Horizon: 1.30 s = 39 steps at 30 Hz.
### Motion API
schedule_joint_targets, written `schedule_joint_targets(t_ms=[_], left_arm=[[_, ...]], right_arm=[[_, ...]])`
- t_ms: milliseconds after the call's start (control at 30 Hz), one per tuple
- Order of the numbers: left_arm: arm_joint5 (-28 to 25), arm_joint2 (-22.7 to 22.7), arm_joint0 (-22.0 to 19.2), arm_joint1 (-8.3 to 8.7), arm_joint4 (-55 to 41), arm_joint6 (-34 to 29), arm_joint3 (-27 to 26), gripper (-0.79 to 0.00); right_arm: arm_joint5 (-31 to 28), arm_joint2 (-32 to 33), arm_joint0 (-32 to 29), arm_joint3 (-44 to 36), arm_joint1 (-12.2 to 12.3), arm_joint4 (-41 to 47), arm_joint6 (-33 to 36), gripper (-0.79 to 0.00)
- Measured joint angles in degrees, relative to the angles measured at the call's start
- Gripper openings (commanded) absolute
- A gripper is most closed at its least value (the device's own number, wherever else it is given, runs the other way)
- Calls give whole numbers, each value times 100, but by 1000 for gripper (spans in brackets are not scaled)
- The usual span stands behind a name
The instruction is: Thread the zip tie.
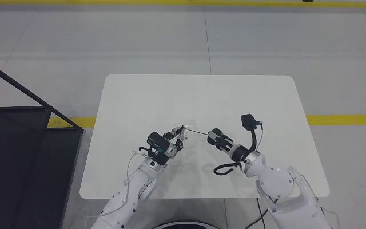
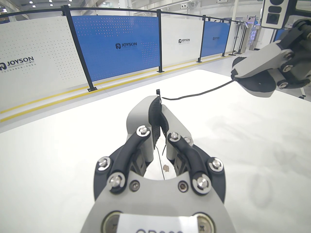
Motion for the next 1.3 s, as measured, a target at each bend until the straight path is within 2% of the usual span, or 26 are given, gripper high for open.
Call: schedule_joint_targets(t_ms=[333, 1300], left_arm=[[0, 0, 0, 0, 0, 0, 0, -785], [0, 0, 0, 0, 0, 0, 0, -785]], right_arm=[[-156, 69, -110, -54, -9, 36, -16, -785], [12, 76, 75, 116, -77, 155, 73, -785]])
